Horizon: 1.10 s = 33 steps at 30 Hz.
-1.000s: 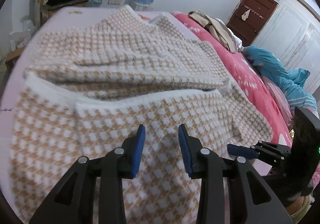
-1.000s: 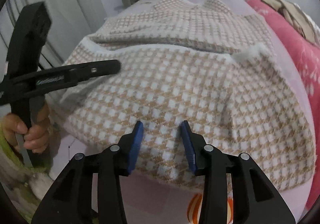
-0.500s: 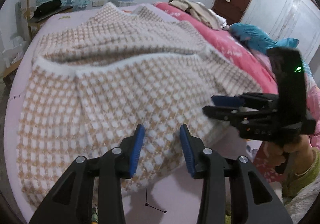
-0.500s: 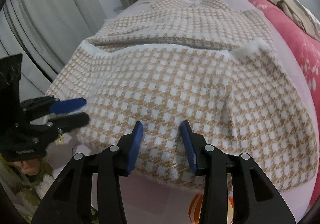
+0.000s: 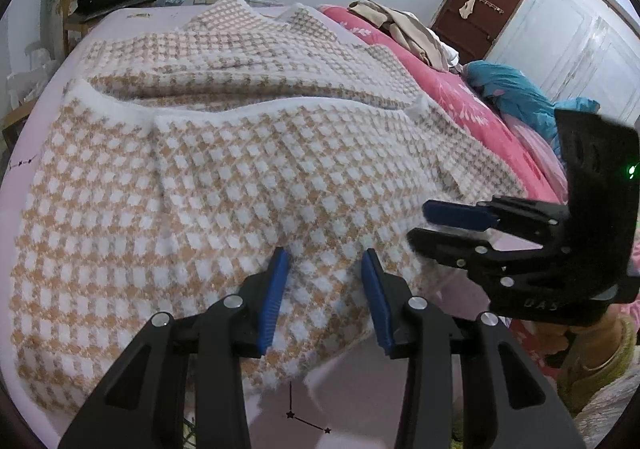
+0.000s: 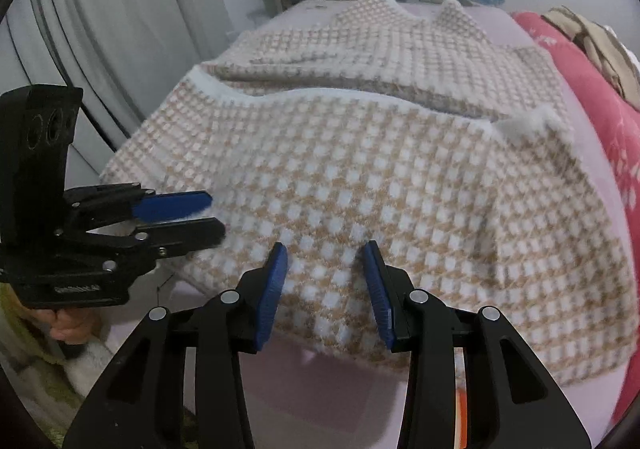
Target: Fold large clothes
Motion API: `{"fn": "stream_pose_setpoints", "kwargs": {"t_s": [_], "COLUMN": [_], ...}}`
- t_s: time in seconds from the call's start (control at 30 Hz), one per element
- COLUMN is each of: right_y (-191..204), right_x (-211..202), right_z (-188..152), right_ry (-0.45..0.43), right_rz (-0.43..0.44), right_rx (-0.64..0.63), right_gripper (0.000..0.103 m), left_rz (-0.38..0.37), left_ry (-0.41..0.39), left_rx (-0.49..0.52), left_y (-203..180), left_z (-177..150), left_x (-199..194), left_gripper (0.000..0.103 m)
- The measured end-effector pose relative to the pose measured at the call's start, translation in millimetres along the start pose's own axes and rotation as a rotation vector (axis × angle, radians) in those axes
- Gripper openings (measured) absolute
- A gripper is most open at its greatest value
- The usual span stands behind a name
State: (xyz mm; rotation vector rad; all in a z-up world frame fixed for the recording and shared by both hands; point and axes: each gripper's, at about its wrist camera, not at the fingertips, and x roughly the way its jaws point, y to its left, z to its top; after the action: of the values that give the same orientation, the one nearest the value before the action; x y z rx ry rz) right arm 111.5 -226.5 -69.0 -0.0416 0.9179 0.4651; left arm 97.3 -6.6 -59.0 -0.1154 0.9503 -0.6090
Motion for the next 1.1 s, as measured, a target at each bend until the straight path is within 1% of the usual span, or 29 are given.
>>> {"fn": "stream_pose_setpoints", "kwargs": {"t_s": [0.07, 0.13, 0.23, 0.27, 0.33, 0.37, 0.4, 0.43, 0.57, 0.67, 0.77, 0.8, 0.83, 0.97, 1.03, 1.1], "right_y": [-1, -1, -1, -2, -2, -2, -2, -2, -2, -3, -3, -2, -2, -3, -2, -2], "right_x": [-1, 0, 0, 0, -1, -1, -1, -1, 1, 2, 2, 2, 2, 2, 2, 2], "right_z": [1, 1, 2, 2, 1, 1, 1, 1, 0, 0, 0, 0, 0, 0, 0, 0], "right_ry": [0.004, 0.004, 0.004, 0.004, 0.002, 0.002, 0.003, 0.002, 0.004, 0.004, 0.003, 0.003, 0.002, 0.004, 0.005, 0.006], "right_rz": [0.003, 0.003, 0.003, 0.004, 0.006, 0.007, 0.007, 0.006, 0.008, 0.011, 0.012, 0.012, 0.011, 0.014, 0.015, 0.014], "right_rx": [0.004, 0.002, 0.007, 0.008, 0.009, 0.010, 0.010, 0.011, 0.013, 0.018, 0.018, 0.018, 0.018, 0.019, 0.019, 0.018], "right_gripper": [0.038, 0.038, 0.038, 0.038, 0.038, 0.038, 0.038, 0.038, 0.038, 0.038, 0.038, 0.038, 0.038, 0.039, 0.039, 0.039], "left_rz": [0.002, 0.022, 0.077, 0.098, 0.119, 0.115, 0.096, 0.093, 0.122, 0.168, 0.204, 0.177, 0.166, 0.198, 0.205, 0.230], "left_ry": [-0.004, -0.021, -0.053, -0.054, -0.019, 0.001, -0.007, -0.018, -0.023, -0.066, -0.038, -0.044, -0.055, -0.047, -0.073, -0.094], "left_rx": [-0.006, -0.001, 0.000, -0.009, -0.048, -0.073, -0.091, -0.093, -0.071, -0.062, -0.123, -0.136, -0.138, -0.097, -0.084, -0.095], "left_y": [0, 3, 8, 14, 28, 34, 39, 40, 33, 33, 55, 62, 64, 55, 54, 63], "left_z": [2, 2, 2, 1, -4, -7, -11, -12, -9, -6, -10, -13, -15, -10, -4, 4], "left_x": [-5, -16, -31, -34, -30, -26, -25, -26, -33, -43, -39, -39, -40, -43, -47, -50], "left_gripper": [0.039, 0.039, 0.039, 0.039, 0.039, 0.039, 0.039, 0.039, 0.039, 0.039, 0.039, 0.039, 0.039, 0.039, 0.039, 0.043]}}
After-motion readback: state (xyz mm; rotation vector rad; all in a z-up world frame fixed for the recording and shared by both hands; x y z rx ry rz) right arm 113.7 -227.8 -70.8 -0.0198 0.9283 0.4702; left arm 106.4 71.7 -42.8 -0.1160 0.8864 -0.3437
